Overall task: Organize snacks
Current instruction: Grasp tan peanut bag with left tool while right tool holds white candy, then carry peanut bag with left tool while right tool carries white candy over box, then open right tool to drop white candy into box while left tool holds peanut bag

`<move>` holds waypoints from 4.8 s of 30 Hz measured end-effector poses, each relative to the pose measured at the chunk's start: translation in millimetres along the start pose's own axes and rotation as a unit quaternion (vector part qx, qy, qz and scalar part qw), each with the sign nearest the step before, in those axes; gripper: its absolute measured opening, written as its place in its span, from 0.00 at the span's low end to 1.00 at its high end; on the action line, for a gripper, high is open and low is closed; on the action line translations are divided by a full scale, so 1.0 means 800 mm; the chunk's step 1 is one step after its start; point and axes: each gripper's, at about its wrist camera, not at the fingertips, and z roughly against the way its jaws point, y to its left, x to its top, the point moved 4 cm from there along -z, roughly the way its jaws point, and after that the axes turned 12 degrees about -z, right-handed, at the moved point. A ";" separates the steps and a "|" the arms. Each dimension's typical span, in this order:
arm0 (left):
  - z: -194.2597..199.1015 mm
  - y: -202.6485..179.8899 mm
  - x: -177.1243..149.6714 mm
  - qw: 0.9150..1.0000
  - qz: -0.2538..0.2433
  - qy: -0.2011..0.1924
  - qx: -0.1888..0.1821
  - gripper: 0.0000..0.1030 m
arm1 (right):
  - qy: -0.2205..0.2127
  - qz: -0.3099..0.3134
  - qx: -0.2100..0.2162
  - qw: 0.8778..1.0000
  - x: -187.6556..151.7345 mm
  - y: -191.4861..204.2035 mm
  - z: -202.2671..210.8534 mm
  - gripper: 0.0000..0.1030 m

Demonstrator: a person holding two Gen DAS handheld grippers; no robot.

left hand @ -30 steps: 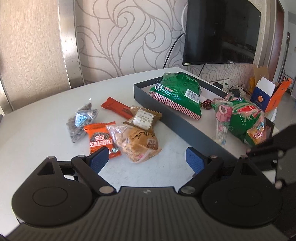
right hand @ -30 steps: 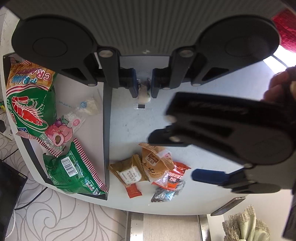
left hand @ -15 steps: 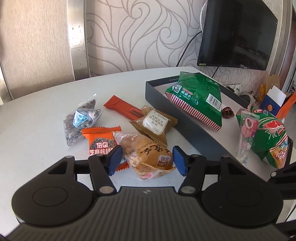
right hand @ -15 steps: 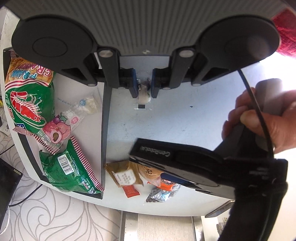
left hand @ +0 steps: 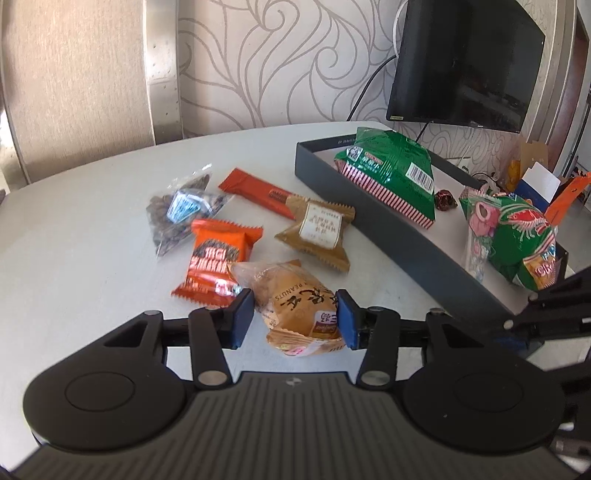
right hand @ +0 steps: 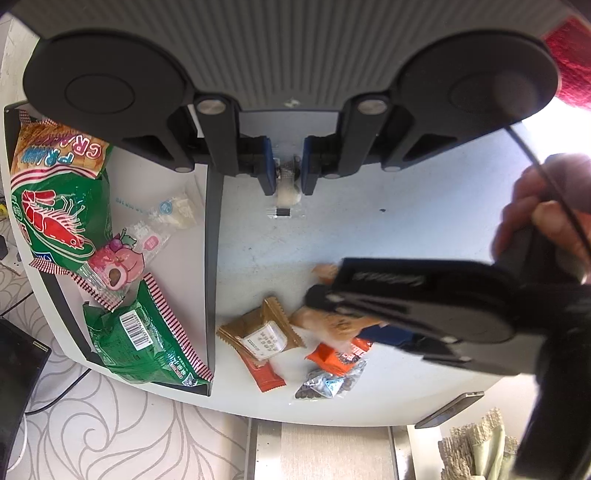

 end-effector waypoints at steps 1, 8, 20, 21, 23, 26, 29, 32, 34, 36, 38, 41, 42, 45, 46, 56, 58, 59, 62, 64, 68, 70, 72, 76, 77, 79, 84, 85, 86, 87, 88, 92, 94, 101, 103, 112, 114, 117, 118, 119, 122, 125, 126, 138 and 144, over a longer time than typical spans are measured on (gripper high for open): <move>0.004 0.002 -0.003 1.000 0.002 0.000 -0.001 0.52 | -0.001 -0.001 -0.001 1.000 0.000 0.000 0.000 0.17; 0.018 0.014 -0.023 1.000 0.003 0.004 0.004 0.53 | -0.005 -0.013 -0.006 1.000 -0.001 0.001 0.001 0.18; 0.007 0.015 -0.025 1.000 -0.001 0.014 -0.008 0.50 | -0.005 -0.017 -0.010 1.000 -0.004 0.005 0.005 0.18; 0.009 0.018 -0.026 1.000 0.003 0.014 -0.010 0.49 | -0.004 -0.017 -0.009 1.000 -0.004 0.006 0.005 0.18; 0.013 0.021 -0.029 1.000 0.007 0.014 -0.013 0.48 | -0.002 -0.016 -0.007 1.000 -0.005 0.007 0.005 0.18; 0.018 0.025 -0.034 1.000 0.008 0.015 -0.013 0.46 | 0.000 -0.018 -0.003 1.000 -0.004 0.006 0.004 0.18; 0.024 0.031 -0.040 1.000 0.008 0.018 -0.012 0.45 | 0.004 -0.024 0.008 1.000 -0.004 0.008 0.004 0.18; 0.030 0.036 -0.044 1.000 0.004 0.020 -0.006 0.43 | 0.006 -0.021 0.015 1.000 -0.004 0.013 0.004 0.18; 0.034 0.037 -0.047 1.000 -0.001 0.021 0.003 0.43 | 0.007 -0.022 0.021 1.000 -0.003 0.016 0.004 0.18; 0.036 0.039 -0.049 1.000 -0.006 0.022 0.010 0.42 | 0.006 -0.023 0.025 0.999 -0.001 0.017 0.005 0.18; 0.038 0.041 -0.050 0.999 -0.015 0.023 0.023 0.41 | 0.003 -0.024 0.028 0.999 0.001 0.018 0.007 0.18; 0.039 0.044 -0.049 0.999 -0.025 0.023 0.037 0.41 | -0.005 -0.026 0.033 0.999 0.008 0.019 0.012 0.18; 0.039 0.044 -0.049 0.998 -0.030 0.022 0.041 0.40 | -0.008 -0.026 0.034 0.999 0.010 0.019 0.014 0.18; 0.042 0.041 -0.044 0.998 -0.041 0.016 0.047 0.40 | -0.019 -0.028 0.038 0.999 0.018 0.018 0.023 0.18; 0.043 0.040 -0.042 0.998 -0.045 0.014 0.049 0.40 | -0.023 -0.029 0.039 0.999 0.021 0.017 0.027 0.18; 0.051 0.024 -0.009 0.997 -0.060 -0.011 0.047 0.40 | -0.072 -0.044 0.040 0.996 0.045 0.001 0.073 0.18; 0.050 0.019 -0.004 0.997 -0.061 -0.013 0.045 0.40 | -0.077 -0.046 0.041 0.995 0.048 -0.001 0.079 0.18; 0.050 0.017 -0.003 0.997 -0.063 -0.014 0.044 0.40 | -0.079 -0.047 0.041 0.995 0.048 -0.003 0.082 0.18; 0.049 0.008 0.002 0.997 -0.069 -0.014 0.040 0.40 | -0.080 -0.048 0.041 0.995 0.046 -0.004 0.086 0.18; 0.049 0.002 0.006 0.996 -0.074 -0.016 0.037 0.40 | -0.081 -0.048 0.040 0.995 0.045 -0.005 0.089 0.18; 0.050 -0.009 0.018 0.995 -0.085 -0.027 0.033 0.40 | -0.089 -0.051 0.037 0.994 0.045 -0.008 0.096 0.18; 0.049 -0.015 0.024 0.995 -0.088 -0.032 0.031 0.40 | -0.096 -0.053 0.033 0.993 0.047 -0.011 0.100 0.18; 0.048 -0.020 0.030 0.995 -0.090 -0.035 0.027 0.40 | -0.103 -0.056 0.031 0.993 0.050 -0.014 0.104 0.18; 0.048 -0.033 0.040 0.994 -0.103 -0.043 0.020 0.40 | -0.109 -0.059 0.027 0.992 0.052 -0.020 0.109 0.18; 0.048 -0.036 0.042 0.993 -0.106 -0.044 0.019 0.40 | -0.110 -0.059 0.027 0.992 0.053 -0.021 0.109 0.18; 0.047 -0.042 0.046 0.992 -0.112 -0.047 0.017 0.40 | -0.113 -0.059 0.026 0.992 0.054 -0.024 0.110 0.18; 0.044 -0.055 0.055 0.991 -0.125 -0.053 0.010 0.40 | -0.120 -0.062 0.022 0.991 0.057 -0.032 0.115 0.18; 0.043 -0.058 0.057 0.990 -0.127 -0.054 0.008 0.40 | -0.122 -0.062 0.020 0.990 0.058 -0.035 0.116 0.18; 0.043 -0.061 0.059 0.990 -0.128 -0.055 0.007 0.40 | -0.123 -0.063 0.020 0.990 0.060 -0.037 0.118 0.18; 0.042 -0.064 0.061 0.990 -0.131 -0.057 0.005 0.40 | -0.124 -0.064 0.018 0.990 0.061 -0.040 0.119 0.18; 0.042 -0.067 0.064 0.989 -0.132 -0.059 0.003 0.40 | -0.126 -0.064 0.016 0.990 0.063 -0.043 0.121 0.18; 0.039 -0.078 0.074 0.988 -0.138 -0.067 -0.002 0.40 | -0.131 -0.064 0.010 0.989 0.070 -0.054 0.125 0.18; 0.038 -0.083 0.079 0.988 -0.140 -0.072 -0.003 0.40 | -0.135 -0.063 0.007 0.989 0.074 -0.059 0.127 0.18; 0.032 -0.100 0.094 0.987 -0.140 -0.080 -0.010 0.40 | -0.138 -0.063 0.000 0.988 0.082 -0.077 0.129 0.18; 0.030 -0.103 0.097 0.987 -0.139 -0.081 -0.012 0.40 | -0.138 -0.062 -0.002 0.989 0.084 -0.082 0.130 0.18; 0.028 -0.110 0.100 0.988 -0.135 -0.079 -0.008 0.40 | -0.135 -0.056 -0.008 0.989 0.105 -0.106 0.118 0.18; 0.029 -0.110 0.099 0.988 -0.133 -0.079 -0.005 0.40 | -0.132 -0.056 -0.009 0.990 0.111 -0.110 0.111 0.18; 0.029 -0.110 0.098 0.989 -0.129 -0.077 -0.001 0.41 | -0.127 -0.053 -0.012 0.990 0.119 -0.116 0.099 0.18; 0.029 -0.109 0.098 0.989 -0.129 -0.077 0.000 0.41 | -0.126 -0.053 -0.013 0.991 0.122 -0.118 0.095 0.18; 0.028 -0.109 0.098 0.989 -0.128 -0.076 0.001 0.41 | -0.123 -0.053 -0.014 0.991 0.125 -0.120 0.091 0.18; 0.027 -0.108 0.097 0.990 -0.124 -0.074 0.004 0.41 | -0.114 -0.051 -0.018 0.992 0.132 -0.128 0.077 0.18; 0.027 -0.106 0.097 0.990 -0.119 -0.073 0.007 0.41 | -0.106 -0.054 -0.022 0.993 0.137 -0.135 0.065 0.18; 0.026 -0.106 0.097 0.991 -0.116 -0.072 0.008 0.41 | -0.104 -0.055 -0.022 0.993 0.138 -0.136 0.062 0.18; 0.021 -0.100 0.097 0.992 -0.108 -0.069 0.019 0.41 | -0.085 -0.065 -0.020 0.994 0.146 -0.147 0.030 0.19; 0.019 -0.098 0.095 0.992 -0.108 -0.067 0.019 0.41 | -0.084 -0.092 -0.009 0.992 0.145 -0.155 0.028 0.19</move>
